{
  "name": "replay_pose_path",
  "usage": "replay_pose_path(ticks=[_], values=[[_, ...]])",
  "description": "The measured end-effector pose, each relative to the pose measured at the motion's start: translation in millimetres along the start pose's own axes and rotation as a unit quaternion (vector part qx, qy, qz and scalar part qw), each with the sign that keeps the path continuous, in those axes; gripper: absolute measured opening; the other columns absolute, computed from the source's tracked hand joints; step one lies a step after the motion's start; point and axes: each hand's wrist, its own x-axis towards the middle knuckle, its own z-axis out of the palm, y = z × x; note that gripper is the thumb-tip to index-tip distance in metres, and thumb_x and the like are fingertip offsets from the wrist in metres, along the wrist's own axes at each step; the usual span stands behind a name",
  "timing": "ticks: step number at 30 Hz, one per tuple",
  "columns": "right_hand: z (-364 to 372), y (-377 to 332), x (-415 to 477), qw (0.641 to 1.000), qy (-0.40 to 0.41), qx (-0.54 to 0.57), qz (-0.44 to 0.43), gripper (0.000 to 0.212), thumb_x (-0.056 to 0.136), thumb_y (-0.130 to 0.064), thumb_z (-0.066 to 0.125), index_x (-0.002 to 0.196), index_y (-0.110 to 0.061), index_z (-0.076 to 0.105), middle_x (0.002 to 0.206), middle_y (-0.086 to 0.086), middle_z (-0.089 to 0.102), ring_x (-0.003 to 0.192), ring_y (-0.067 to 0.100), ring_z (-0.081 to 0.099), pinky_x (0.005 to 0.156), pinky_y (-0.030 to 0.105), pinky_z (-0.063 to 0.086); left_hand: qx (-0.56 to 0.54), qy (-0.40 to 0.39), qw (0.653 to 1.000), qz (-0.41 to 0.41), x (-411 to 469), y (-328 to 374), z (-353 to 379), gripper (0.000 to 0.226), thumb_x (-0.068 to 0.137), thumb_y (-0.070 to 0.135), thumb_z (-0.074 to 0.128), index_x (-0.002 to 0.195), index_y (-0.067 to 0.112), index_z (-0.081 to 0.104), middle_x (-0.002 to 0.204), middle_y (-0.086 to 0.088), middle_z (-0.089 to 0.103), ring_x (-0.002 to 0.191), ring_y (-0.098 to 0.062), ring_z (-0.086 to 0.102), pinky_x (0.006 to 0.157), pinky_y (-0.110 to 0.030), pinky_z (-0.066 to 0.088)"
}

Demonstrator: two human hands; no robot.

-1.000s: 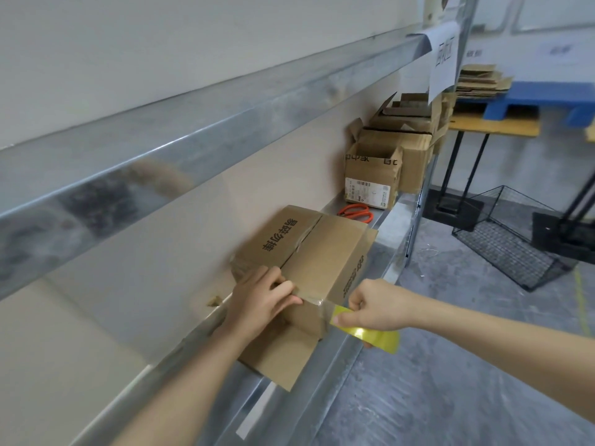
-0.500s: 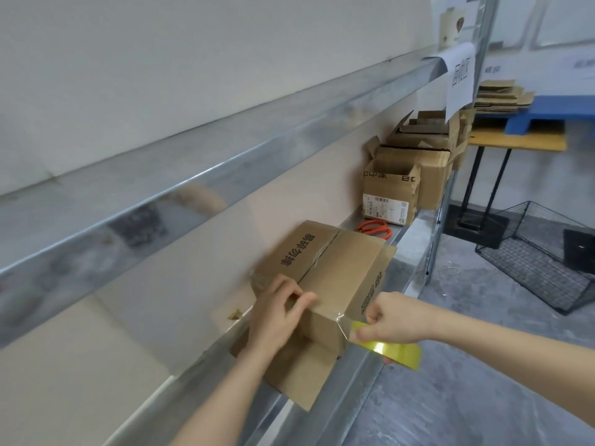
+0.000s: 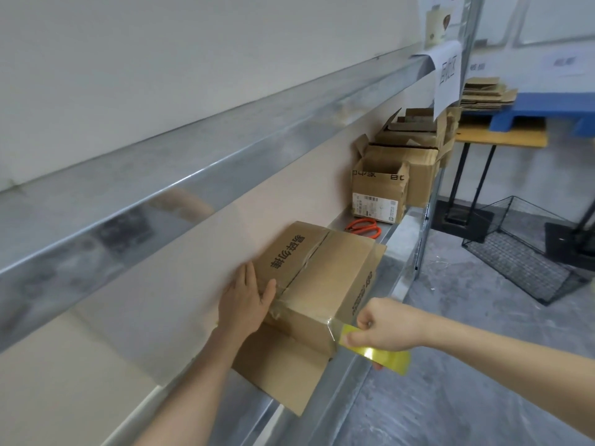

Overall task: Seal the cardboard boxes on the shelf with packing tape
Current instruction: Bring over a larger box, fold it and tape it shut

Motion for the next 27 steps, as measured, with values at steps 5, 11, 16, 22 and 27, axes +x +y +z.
replay_pose_path(ticks=[5,11,16,22,27], values=[[12.7,6.8,4.1,0.999,-0.001,0.017,0.03,0.056,0.087,-0.048,0.058,0.052,-0.021,0.024,0.044,-0.004,0.032,0.044,0.014,0.036,0.05,0.028,0.027,-0.069,-0.01,0.997,-0.016,-0.2,2.0,1.7,0.077,0.097,0.055,0.032,0.152,0.004,0.014,0.155,-0.017,0.023,0.137,-0.034,0.032,0.111,-0.041,0.027],[16.4,13.8,4.6,0.997,-0.034,0.073,0.018,0.055,0.092,-0.051,0.054,0.056,-0.022,0.025,0.036,-0.008,0.045,0.039,0.004,0.044,0.042,0.019,0.029,-0.182,-0.048,0.98,-0.067,5.8,-5.2,1.0,0.094,0.085,0.07,0.044,0.153,0.013,0.014,0.153,-0.011,0.029,0.136,-0.028,0.038,0.111,-0.042,0.034],[8.3,21.3,10.6,0.989,-0.071,0.132,0.001,0.051,0.093,-0.052,0.054,0.058,-0.021,0.033,0.047,-0.003,0.059,0.044,0.004,0.056,0.045,0.015,0.037,-0.279,-0.013,0.952,-0.128,-0.7,6.0,-2.3,0.097,0.076,0.082,0.039,0.153,0.032,0.006,0.157,0.002,0.025,0.14,-0.018,0.033,0.114,-0.045,0.03],[-14.8,32.3,32.4,0.974,-0.181,0.126,-0.061,0.035,0.091,-0.035,0.061,0.064,-0.013,0.054,0.051,-0.004,0.065,0.049,0.004,0.062,0.049,0.013,0.043,-0.378,0.294,0.82,-0.313,-60.8,78.9,23.5,0.038,0.094,0.054,0.045,0.123,0.03,0.048,0.123,0.0,0.051,0.113,-0.021,0.054,0.102,-0.043,0.042],[-24.7,40.2,50.3,0.967,-0.214,0.034,-0.131,0.024,0.081,-0.037,0.061,0.071,-0.017,0.054,0.064,0.021,0.057,0.058,0.018,0.05,0.058,0.026,0.036,-0.526,0.254,0.704,-0.404,-113.7,161.3,32.1,0.026,0.093,0.037,0.055,0.093,0.011,0.056,0.087,-0.008,0.063,0.072,-0.015,0.061,0.069,-0.028,0.049]])
